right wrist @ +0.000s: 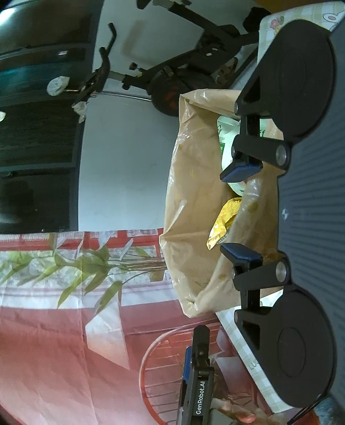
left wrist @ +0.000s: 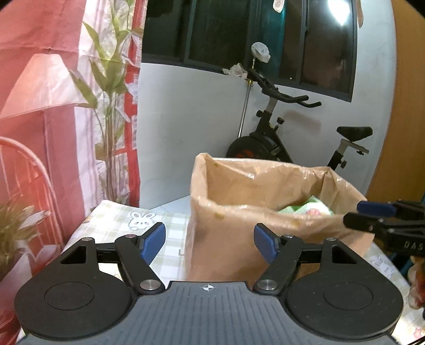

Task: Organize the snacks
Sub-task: 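Move both tools back to the snacks on the table, then grasp the red-lettered bread bag with the left tool while the right tool reaches toward the crackers, then lower the right tool onto the white cracker packet while the left tool holds the bread bag, then close the right tool on the white cracker packet while the left tool holds the bread bag, then carry the bread bag and cracker packet to the paper-lined box with both tools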

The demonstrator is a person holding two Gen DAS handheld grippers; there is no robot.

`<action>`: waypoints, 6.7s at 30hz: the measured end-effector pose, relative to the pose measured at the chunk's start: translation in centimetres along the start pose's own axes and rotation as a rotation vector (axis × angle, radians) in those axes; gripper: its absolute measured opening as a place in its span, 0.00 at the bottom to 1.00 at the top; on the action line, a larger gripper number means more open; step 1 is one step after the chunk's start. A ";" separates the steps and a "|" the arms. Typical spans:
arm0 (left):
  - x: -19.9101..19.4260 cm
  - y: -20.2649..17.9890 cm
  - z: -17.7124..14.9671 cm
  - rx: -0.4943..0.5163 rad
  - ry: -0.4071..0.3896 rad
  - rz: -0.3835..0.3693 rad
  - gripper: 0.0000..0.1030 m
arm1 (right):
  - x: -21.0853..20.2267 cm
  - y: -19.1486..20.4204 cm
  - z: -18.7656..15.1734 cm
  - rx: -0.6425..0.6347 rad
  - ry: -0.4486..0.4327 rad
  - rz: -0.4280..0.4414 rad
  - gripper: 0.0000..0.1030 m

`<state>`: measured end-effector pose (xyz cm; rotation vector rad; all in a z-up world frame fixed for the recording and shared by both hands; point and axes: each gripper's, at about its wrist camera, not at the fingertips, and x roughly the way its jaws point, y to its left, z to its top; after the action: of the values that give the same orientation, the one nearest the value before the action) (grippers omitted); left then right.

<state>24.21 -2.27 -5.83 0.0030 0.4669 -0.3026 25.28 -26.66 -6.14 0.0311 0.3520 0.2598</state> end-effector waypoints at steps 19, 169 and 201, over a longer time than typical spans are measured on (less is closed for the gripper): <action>-1.8 0.6 -6.6 -0.040 0.089 0.013 0.73 | -2.0 2.2 -5.8 0.000 -0.014 0.025 0.52; -2.6 0.9 -14.3 -0.144 0.155 -0.050 0.82 | 0.0 6.1 -13.9 -0.066 0.223 0.150 0.48; 7.8 -5.7 7.7 -0.016 -0.089 -0.116 0.82 | 7.0 -3.0 3.1 -0.077 0.017 -0.105 0.48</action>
<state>32.62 -10.46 -2.01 -0.0532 0.3817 -0.4110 33.47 -27.70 -5.82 -0.0657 0.3595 0.1696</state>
